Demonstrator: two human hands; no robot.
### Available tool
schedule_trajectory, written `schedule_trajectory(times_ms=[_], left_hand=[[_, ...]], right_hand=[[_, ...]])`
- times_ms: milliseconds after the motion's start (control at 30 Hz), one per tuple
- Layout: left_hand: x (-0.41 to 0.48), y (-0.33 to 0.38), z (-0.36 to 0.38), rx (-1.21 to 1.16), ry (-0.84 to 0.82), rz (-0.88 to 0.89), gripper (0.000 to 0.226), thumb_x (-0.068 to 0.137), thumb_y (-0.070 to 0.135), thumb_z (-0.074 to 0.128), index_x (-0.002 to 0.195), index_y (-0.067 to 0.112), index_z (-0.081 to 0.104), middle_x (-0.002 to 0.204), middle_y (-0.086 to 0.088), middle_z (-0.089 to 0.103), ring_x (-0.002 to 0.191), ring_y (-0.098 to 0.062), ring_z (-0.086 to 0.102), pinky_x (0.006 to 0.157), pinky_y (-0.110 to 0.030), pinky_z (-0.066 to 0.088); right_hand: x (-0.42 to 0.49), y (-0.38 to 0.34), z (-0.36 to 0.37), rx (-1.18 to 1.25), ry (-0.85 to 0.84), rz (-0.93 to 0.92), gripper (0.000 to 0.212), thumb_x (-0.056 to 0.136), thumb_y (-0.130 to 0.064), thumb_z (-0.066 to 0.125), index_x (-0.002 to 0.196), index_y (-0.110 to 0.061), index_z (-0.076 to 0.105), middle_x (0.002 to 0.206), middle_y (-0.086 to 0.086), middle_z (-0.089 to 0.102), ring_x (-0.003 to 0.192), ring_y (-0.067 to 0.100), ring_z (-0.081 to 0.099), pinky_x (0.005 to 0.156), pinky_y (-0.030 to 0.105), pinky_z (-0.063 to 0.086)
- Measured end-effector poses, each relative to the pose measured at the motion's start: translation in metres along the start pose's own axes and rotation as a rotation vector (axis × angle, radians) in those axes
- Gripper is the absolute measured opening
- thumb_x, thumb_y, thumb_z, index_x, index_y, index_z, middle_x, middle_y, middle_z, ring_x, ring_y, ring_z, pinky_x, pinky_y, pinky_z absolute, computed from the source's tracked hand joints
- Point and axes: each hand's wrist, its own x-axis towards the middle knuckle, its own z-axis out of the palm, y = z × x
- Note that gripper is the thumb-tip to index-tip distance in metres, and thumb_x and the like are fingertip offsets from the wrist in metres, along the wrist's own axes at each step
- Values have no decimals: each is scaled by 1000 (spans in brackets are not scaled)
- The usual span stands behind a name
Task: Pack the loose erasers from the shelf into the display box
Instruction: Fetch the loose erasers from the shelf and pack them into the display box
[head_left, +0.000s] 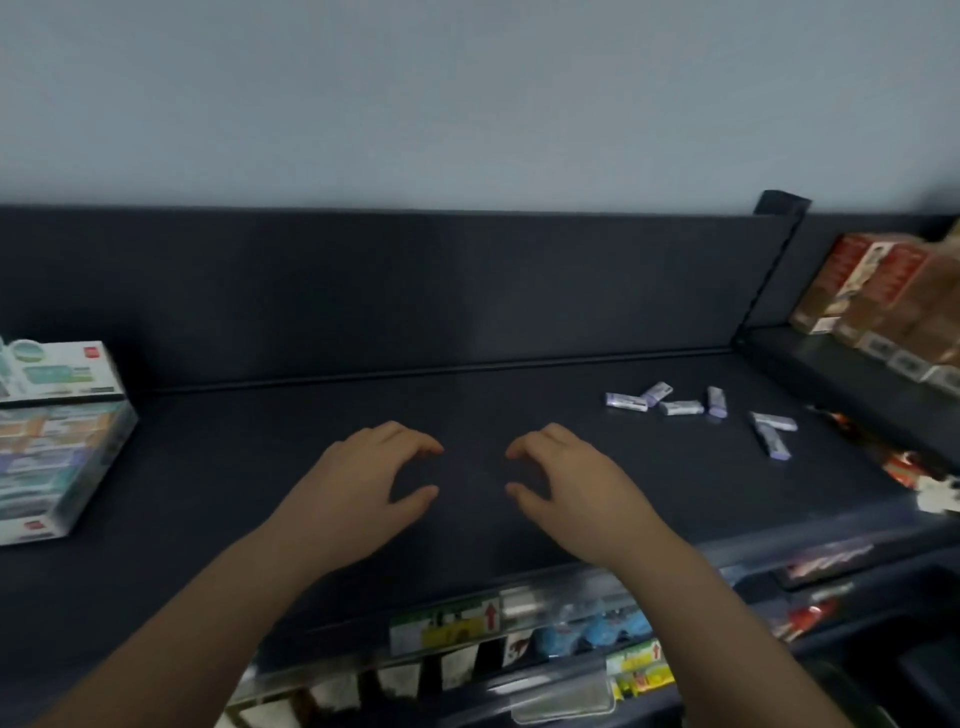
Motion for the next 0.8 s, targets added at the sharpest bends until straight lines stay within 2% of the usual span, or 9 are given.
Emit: schedule_trajectory(times_ms=[367,533,800], left_hand=[[74,35,18,95,-62,167,39,88,46,54,126,40,48,119,22,50,111,-2,49,99,-30,41],[114,60,29,134,-112,267,40,89,47,52,128,40,46,120,21,49,111,-3,48,98,-30,41],[172,96,72,103,-156,247,40,88,46,54,126,39,47,119,19,51,110,-4,49,98,-31,41]], right_hand=[[-4,59,-22,-19,49,122,37,92,-41,57,126,-29,50,121,-8,49,110,15,53,87,33,49],[-7,89,-27,9,130,205,36,90,-40,58,124,-28,52,119,-8,51,109,15,53,86,34,49],[1,161,-43,-28,96,238,38,90,-38,58,126,-27,51,128,-8,47,112,18,54,86,36,49]])
